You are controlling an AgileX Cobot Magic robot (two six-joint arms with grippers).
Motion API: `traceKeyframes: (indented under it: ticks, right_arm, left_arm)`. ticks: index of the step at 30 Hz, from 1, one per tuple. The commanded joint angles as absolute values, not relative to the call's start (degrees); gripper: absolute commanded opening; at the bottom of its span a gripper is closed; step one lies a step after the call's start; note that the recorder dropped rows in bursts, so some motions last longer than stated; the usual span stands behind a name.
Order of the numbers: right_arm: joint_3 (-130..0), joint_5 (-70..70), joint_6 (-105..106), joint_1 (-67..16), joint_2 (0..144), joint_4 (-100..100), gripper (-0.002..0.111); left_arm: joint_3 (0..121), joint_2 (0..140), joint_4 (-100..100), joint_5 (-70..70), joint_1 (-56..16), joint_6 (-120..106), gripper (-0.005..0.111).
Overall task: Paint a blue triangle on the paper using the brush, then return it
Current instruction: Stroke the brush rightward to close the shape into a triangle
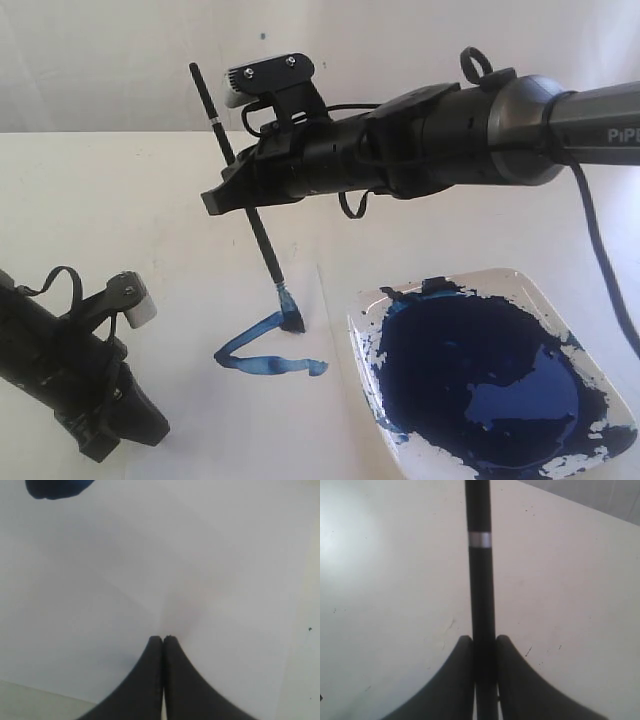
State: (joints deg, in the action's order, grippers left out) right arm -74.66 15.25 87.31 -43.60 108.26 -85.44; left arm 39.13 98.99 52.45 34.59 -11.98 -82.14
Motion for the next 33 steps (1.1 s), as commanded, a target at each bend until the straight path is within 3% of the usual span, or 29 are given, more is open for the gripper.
traceKeyframes:
  ticks: [1,33]
  right_arm:
    - [-74.6,15.2,83.6,-43.3,108.0,-81.1,0.000]
    - [-67.2,15.4,80.3,-43.3,101.6,-79.4,0.000]
  left_arm:
    - [38.8,98.7,52.6,35.8,-12.1,-82.2,0.000]
    - [38.8,98.7,52.6,36.8,-12.1,-82.2,0.000]
